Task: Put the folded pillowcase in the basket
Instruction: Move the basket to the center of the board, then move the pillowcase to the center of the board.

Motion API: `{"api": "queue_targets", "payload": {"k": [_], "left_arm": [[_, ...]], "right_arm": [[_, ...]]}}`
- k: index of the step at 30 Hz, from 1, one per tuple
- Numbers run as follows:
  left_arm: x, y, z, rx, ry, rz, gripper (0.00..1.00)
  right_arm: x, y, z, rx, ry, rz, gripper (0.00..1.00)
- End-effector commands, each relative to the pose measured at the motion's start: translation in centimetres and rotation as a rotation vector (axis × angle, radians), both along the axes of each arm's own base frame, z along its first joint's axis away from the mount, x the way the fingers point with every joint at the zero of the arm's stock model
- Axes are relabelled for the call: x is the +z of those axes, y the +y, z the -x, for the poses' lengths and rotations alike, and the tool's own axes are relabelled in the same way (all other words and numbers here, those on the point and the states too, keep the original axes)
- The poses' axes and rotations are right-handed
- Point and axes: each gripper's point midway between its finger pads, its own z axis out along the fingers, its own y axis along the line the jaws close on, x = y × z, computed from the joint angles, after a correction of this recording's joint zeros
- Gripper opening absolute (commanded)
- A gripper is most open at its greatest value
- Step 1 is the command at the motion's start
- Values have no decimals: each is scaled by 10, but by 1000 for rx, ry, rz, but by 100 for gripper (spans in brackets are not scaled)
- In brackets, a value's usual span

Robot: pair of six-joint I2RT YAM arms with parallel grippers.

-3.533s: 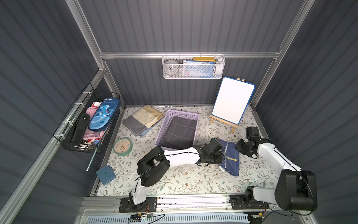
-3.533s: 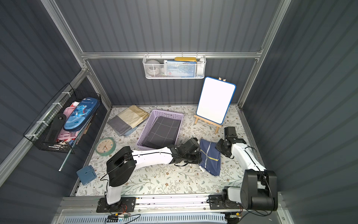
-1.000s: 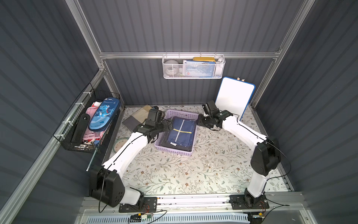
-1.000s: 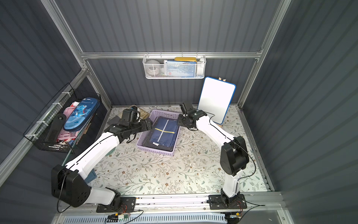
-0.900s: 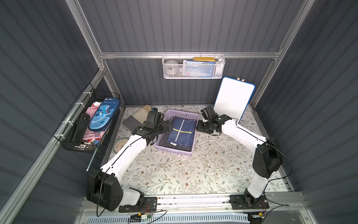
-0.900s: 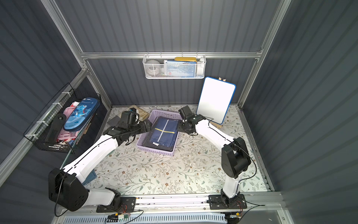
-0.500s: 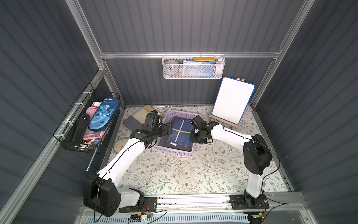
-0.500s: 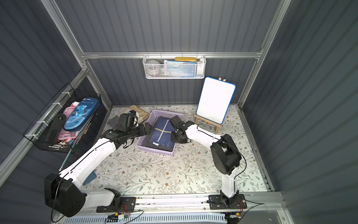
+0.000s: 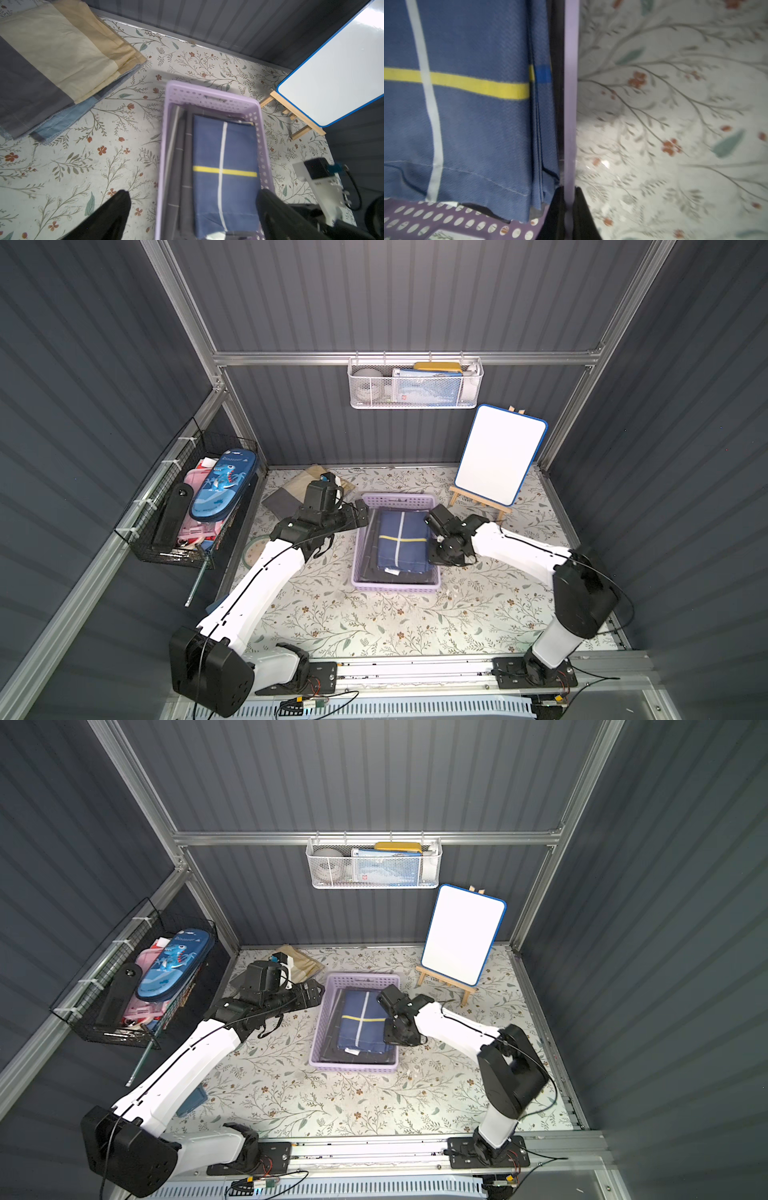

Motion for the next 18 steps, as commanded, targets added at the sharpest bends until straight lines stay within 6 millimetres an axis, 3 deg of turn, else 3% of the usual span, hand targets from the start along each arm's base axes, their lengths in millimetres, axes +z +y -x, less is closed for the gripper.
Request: {"api": "queue_targets", "payload": {"k": [1,7,13,18], "left_arm": [[1,-8,-15,-38,-7,-15,99],[-10,-26,-37,-79,6,1,99],[-30,-22,-58,-57,22,-58,99],[-46,-11,-81,-27,60,-76,99]], "right_arm": [[-3,-63,37,-36,79,126,9],[-8,-95,66,-62,185,136,9],[-9,-130,62,-136,168,272,18],[-7,-135,49,-105,134,323,14]]}}
